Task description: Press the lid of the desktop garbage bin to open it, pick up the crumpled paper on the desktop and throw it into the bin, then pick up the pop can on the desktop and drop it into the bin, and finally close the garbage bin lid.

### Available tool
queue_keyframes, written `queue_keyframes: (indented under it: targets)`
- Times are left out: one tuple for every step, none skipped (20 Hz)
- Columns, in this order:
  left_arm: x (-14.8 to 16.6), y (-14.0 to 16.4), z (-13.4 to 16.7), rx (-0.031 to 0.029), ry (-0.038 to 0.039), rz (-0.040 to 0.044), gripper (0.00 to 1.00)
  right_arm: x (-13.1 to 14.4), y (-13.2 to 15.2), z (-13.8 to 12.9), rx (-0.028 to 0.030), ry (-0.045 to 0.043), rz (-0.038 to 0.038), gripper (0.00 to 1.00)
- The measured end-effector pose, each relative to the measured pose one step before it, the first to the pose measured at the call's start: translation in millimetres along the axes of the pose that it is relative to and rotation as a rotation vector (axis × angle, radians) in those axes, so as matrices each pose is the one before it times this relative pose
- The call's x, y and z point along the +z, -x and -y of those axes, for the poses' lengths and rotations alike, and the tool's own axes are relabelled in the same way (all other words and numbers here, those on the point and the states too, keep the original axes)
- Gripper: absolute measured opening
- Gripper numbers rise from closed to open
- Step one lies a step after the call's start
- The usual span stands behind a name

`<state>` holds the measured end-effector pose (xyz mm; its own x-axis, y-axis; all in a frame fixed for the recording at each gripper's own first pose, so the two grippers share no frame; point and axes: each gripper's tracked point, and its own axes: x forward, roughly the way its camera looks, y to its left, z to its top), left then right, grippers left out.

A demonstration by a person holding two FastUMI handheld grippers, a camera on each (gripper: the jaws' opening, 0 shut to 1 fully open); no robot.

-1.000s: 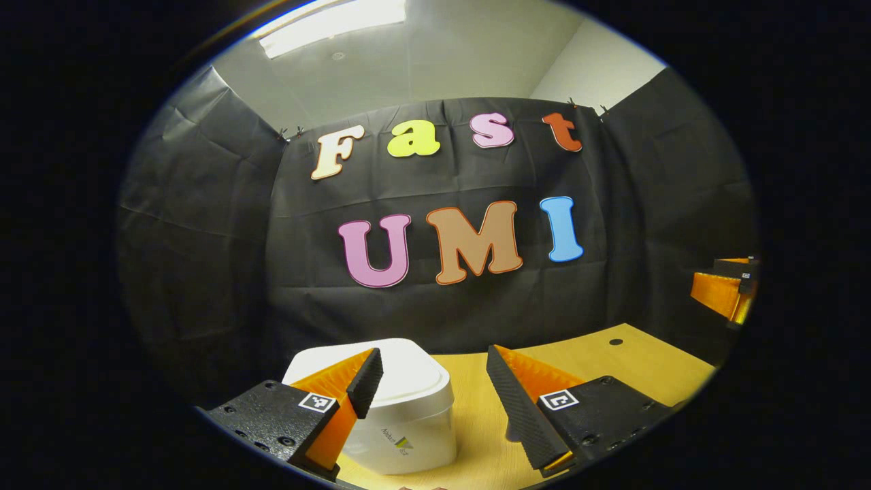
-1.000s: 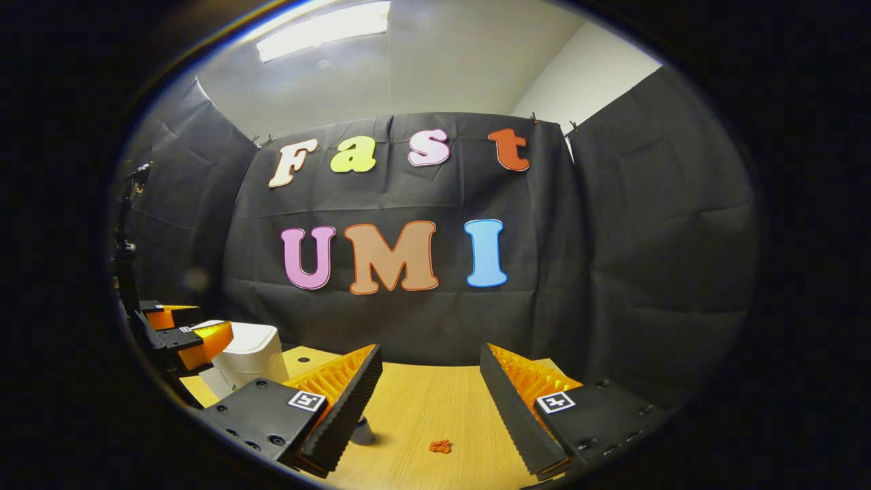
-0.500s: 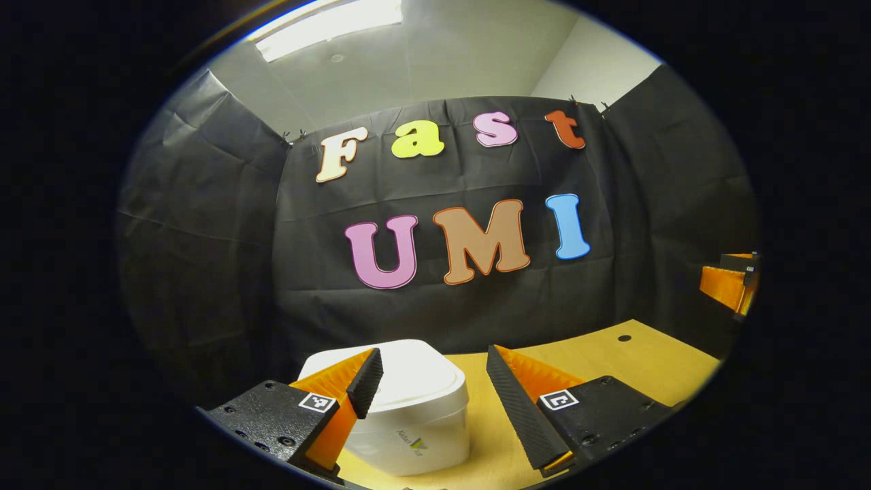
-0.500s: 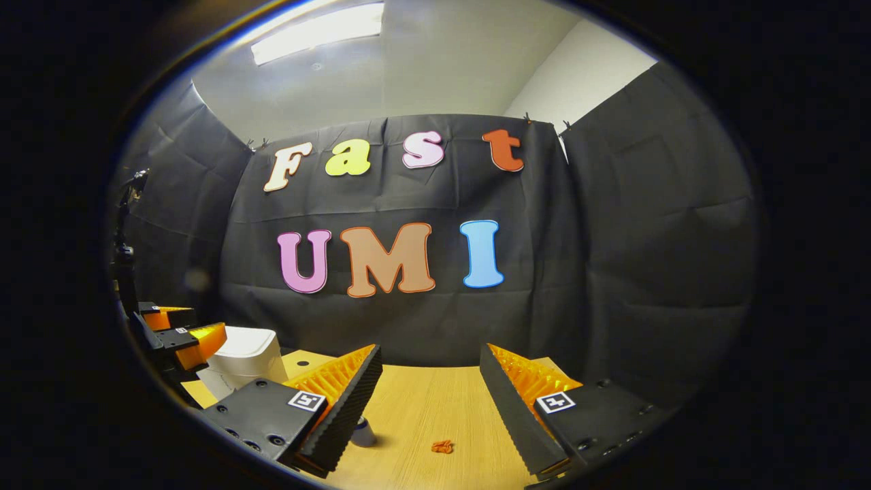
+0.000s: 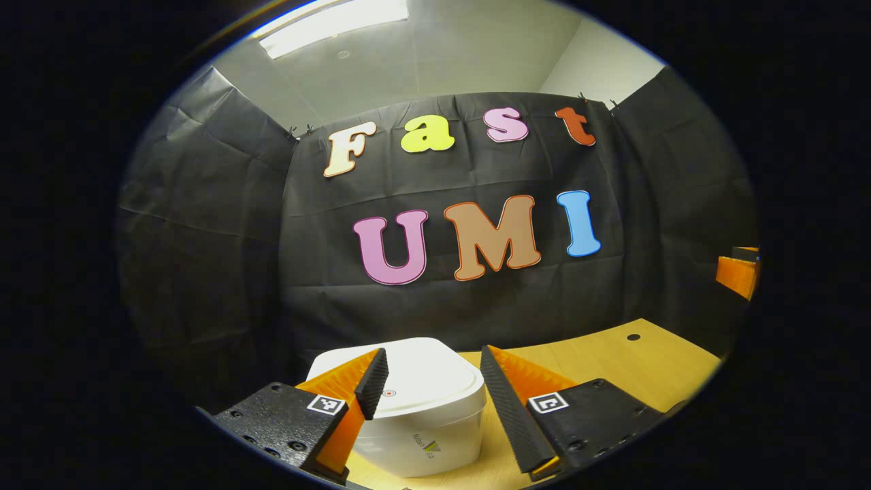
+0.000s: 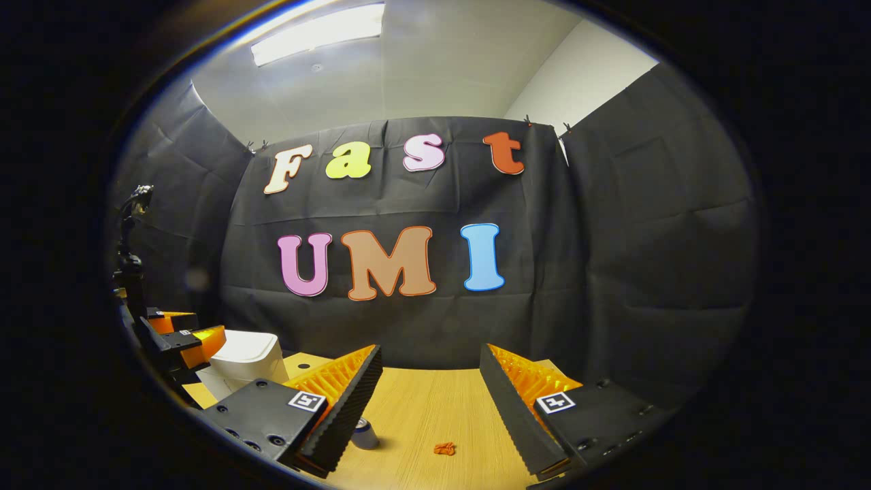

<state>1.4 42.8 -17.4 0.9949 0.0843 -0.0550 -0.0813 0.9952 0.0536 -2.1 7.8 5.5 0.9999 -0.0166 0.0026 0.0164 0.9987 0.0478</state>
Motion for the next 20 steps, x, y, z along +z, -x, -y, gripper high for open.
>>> queue_keyframes:
  targets:
    - [1.53, -0.54, -0.37, 0.00307, -0.00178, 0.00279, 0.80, -0.41, -0.74, 0.06, 0.00202, 0.00013, -0.00007, 0.96]
    - [0.20, -1.08, 0.15, -0.00128, 0.00093, 0.00365, 0.72, 0.75, -1.06, -0.26, 0.00131, 0.00154, 0.00021, 0.96]
    - [1.33, 0.19, 0.29, 0.00216, 0.00008, 0.00352, 0.70, -0.84, -0.91, -0.50, 0.00310, 0.00163, -0.00149, 0.96]
    - [-0.55, 0.06, -1.78, 0.00432, -0.00126, 0.00057, 0.64, 0.11, -1.19, -0.42, 0.00484, 0.00158, -0.00278, 0.96]
    - [0.30, -0.65, 0.72, 0.00210, -0.00200, -0.00043, 0.57, -1.48, -0.22, -1.18, 0.00541, 0.00312, -0.00221, 0.96]
    - [-0.28, 0.49, 0.23, 0.00023, -0.00189, -0.00088, 0.50, -0.08, -1.43, -1.27, 0.00395, 0.00521, -0.00039, 0.96]
    - [0.15, -0.84, -0.27, 0.00602, -0.00337, -0.00013, 0.39, 0.45, 0.35, -0.04, 0.00252, 0.00586, -0.00021, 0.96]
    - [0.39, -0.01, -0.13, 0.00220, 0.00003, 0.00349, 0.41, 0.19, -0.22, 0.31, 0.00206, 0.00441, -0.00116, 0.96]
    - [1.40, -0.44, -0.70, 0.00523, 0.00111, 0.00281, 0.29, -0.47, -0.12, -0.22, 0.00165, 0.00224, -0.00101, 0.96]
    - [-0.37, -1.13, -0.94, 0.00546, 0.00310, 0.00326, 0.21, 0.11, -0.95, 1.12, 0.00007, 0.00078, -0.00024, 0.96]
    - [0.17, -1.13, -0.91, 0.00676, 0.00327, 0.00106, 0.16, 0.09, -0.21, 1.22, -0.00010, 0.00071, -0.00005, 0.96]
    - [-1.42, -1.41, -1.02, 0.00346, 0.00336, -0.00210, 0.12, 0.99, -0.83, 1.32, -0.00094, 0.00041, -0.00070, 0.96]
    - [-0.18, -1.88, -2.16, 0.00620, 0.00364, 0.00015, 0.12, -0.54, -0.16, 1.20, -0.00101, -0.00019, -0.00045, 0.96]
    - [-0.55, 0.77, -6.44, 0.02189, 0.00267, 0.00045, 0.11, 1.38, -0.13, 1.10, -0.00022, -0.00039, 0.00100, 0.96]
    - [0.40, -1.61, -2.33, 0.00833, 0.00584, -0.00053, 0.07, -0.35, 0.15, 0.64, -0.00016, 0.00047, 0.00078, 0.96]
    - [-2.26, -0.42, -1.26, 0.00316, 0.00353, -0.00321, 0.01, 0.88, -1.26, 0.85, -0.00063, 0.00114, 0.00132, 0.96]
    - [-2.46, -1.55, 0.76, -0.01020, 0.00146, -0.00750, 0.00, 0.36, 0.47, 0.05, -0.00067, 0.00117, 0.00067, 0.96]
    - [-5.19, -1.16, 2.94, -0.01731, 0.00050, -0.01181, 0.00, -0.09, -0.67, -0.36, 0.00224, 0.00061, -0.00140, 1.00]
    - [-4.80, -1.48, -1.85, 0.00145, -0.00045, -0.01404, 0.00, -2.02, 0.17, -1.68, 0.00362, 0.00026, -0.00298, 0.96]
    - [-5.39, -1.94, -8.09, 0.01816, -0.00101, -0.01287, 0.00, -0.39, -0.99, -1.16, 0.00366, 0.00068, -0.00452, 0.96]
